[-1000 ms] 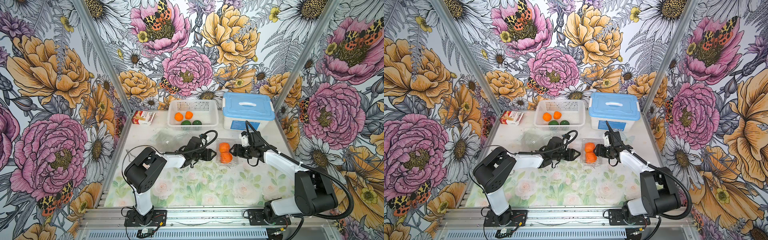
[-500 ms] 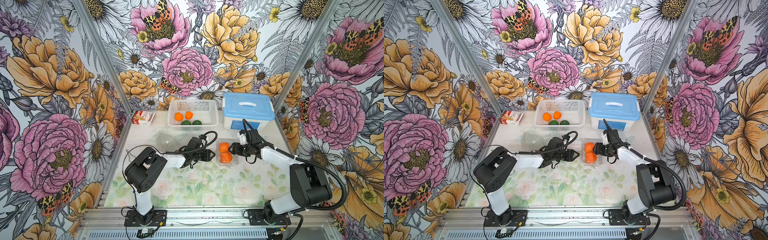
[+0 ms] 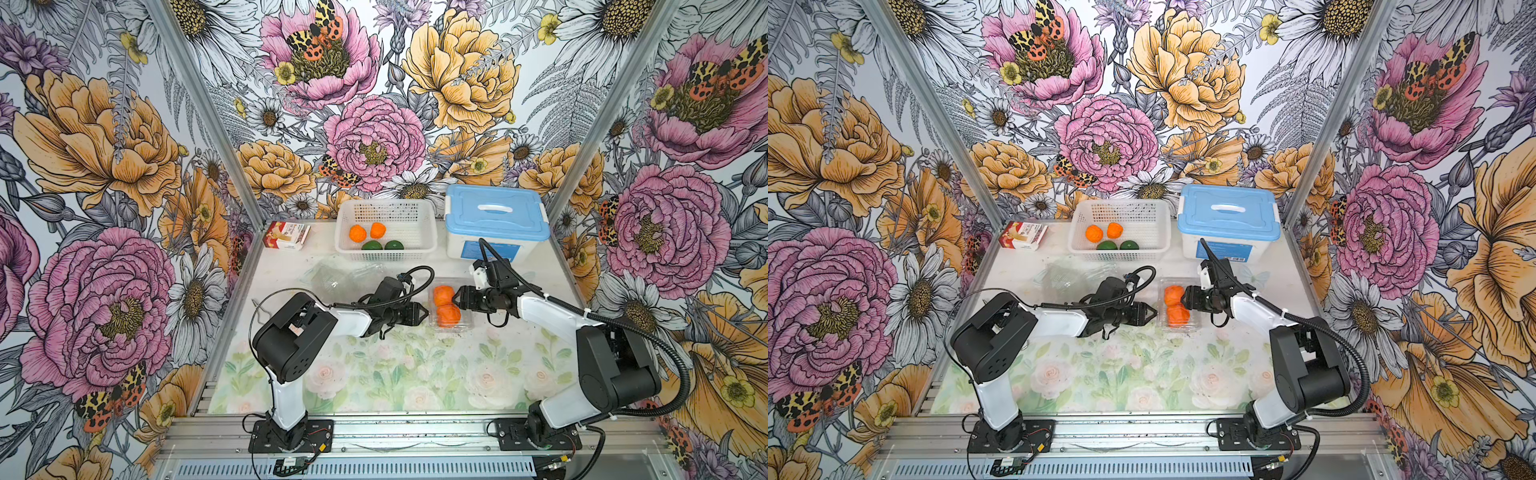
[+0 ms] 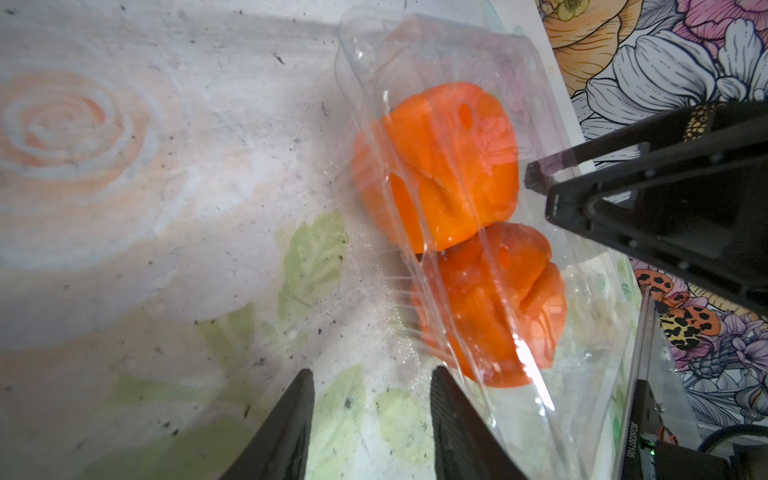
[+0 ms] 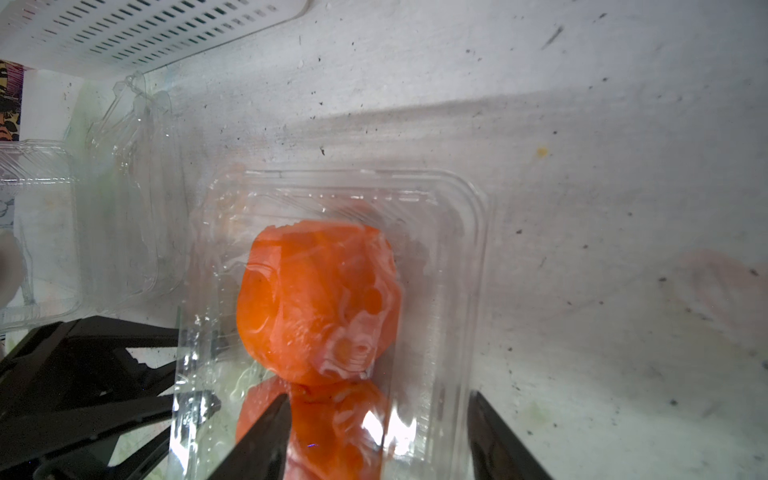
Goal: Take oranges out of containers
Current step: Move the packing box to the center of the board.
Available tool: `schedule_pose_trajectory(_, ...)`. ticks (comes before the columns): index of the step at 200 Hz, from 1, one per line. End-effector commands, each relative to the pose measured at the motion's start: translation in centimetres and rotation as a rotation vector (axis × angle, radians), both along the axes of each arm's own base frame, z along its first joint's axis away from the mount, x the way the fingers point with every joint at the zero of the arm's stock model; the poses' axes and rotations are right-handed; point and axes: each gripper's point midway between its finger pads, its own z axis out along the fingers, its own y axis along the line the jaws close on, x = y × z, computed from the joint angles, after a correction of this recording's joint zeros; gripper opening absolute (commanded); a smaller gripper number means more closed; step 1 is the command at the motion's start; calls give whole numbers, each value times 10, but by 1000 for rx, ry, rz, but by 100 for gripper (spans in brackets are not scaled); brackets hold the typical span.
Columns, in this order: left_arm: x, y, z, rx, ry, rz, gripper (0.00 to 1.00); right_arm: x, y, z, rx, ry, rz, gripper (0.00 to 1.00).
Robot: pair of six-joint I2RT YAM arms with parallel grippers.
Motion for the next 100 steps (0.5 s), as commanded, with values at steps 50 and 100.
schedule_pose_trajectory(50,3,4,9,-84,4,33,47,-1,-1,-2,-42,-21,11,65)
schedule_pose_trajectory(100,2,1,12,-110,10,29,47,0,2,-2,-44,-20,12,64)
